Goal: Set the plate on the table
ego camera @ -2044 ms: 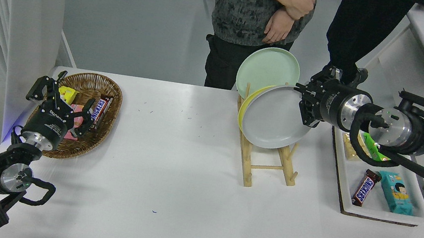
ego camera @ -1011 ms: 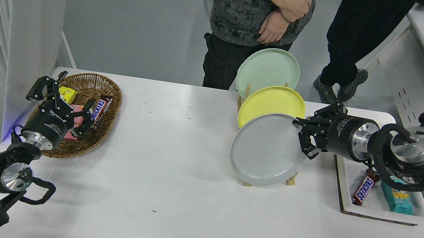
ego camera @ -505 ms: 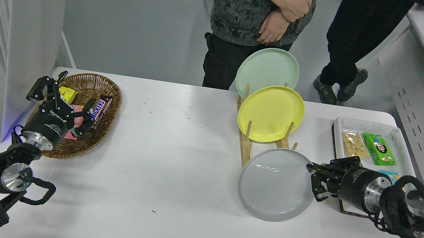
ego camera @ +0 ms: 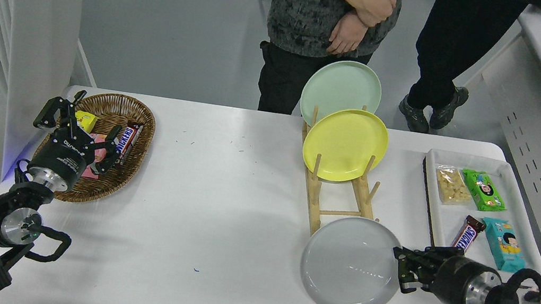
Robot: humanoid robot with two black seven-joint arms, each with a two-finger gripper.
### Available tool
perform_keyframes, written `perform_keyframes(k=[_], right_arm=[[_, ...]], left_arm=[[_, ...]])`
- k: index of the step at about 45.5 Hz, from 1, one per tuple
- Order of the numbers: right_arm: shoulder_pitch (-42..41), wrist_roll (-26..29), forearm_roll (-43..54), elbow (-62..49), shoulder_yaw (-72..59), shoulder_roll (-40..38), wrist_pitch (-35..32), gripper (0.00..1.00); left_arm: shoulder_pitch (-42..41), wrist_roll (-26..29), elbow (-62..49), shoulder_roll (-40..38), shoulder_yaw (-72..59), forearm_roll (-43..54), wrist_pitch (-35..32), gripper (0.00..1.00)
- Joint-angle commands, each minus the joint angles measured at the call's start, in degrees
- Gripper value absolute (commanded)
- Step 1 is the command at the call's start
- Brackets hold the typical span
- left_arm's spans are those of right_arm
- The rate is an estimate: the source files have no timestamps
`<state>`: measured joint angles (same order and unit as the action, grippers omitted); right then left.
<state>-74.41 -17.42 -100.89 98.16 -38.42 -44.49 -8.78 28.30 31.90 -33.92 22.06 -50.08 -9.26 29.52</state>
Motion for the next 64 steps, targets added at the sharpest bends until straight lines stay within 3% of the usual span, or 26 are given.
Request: perform_keyframes(k=[1, 15, 24, 27, 38, 56, 57, 58, 59, 64], right_arm=[[7.51, -0.42, -2.38, 0.18, 8.35, -0.42, 6.5, 0.0], [24.21, -0.51, -2.2, 0.1, 24.96, 0.37, 3.77, 0.0], [33.0, -0.6, -1.24, -1.22, 34.72, 3.44, 2.45, 0.0], [37.83, -0.6, 0.78, -3.67, 38.41, 7.73, 2.54, 0.0], [43.81, -0.51, 3.51, -10.53, 40.7, 13.37, 2.72, 0.0], [47.78, -0.34, 4.74, -9.22, 44.12, 12.15, 2.37, 0.0], [47.78, -0.34, 4.74, -9.05, 44.22, 11.97, 2.37, 0.19], [47.78, -0.25, 4.65, -8.96, 44.22, 11.54, 2.37, 0.9], [47.78, -0.16, 4.65, -8.87, 44.3, 11.27, 2.37, 1.0], [47.69, -0.16, 5.0, -7.9, 44.74, 10.91, 2.02, 1.0]], left_arm=[[0.0, 0.0, 0.0, 0.0, -0.01, 0.03, 0.01, 0.98], [0.0, 0.0, 0.0, 0.0, -0.01, -0.06, 0.01, 0.98], [0.0, 0.0, 0.0, 0.0, -0.01, -0.06, 0.01, 0.98], [0.0, 0.0, 0.0, 0.0, -0.01, 0.03, -0.08, 0.98], [0.0, 0.0, 0.0, 0.0, -0.01, -0.06, 0.01, 0.98], [0.0, 0.0, 0.0, 0.0, -0.01, 0.03, 0.01, 0.98], [0.0, 0.0, 0.0, 0.0, -0.01, -0.06, 0.01, 0.98], [0.0, 0.0, 0.0, 0.0, -0.01, -0.06, 0.01, 0.98], [0.0, 0.0, 0.0, 0.0, -0.01, 0.03, 0.01, 0.98], [0.0, 0.0, 0.0, 0.0, -0.01, -0.06, 0.01, 0.98]])
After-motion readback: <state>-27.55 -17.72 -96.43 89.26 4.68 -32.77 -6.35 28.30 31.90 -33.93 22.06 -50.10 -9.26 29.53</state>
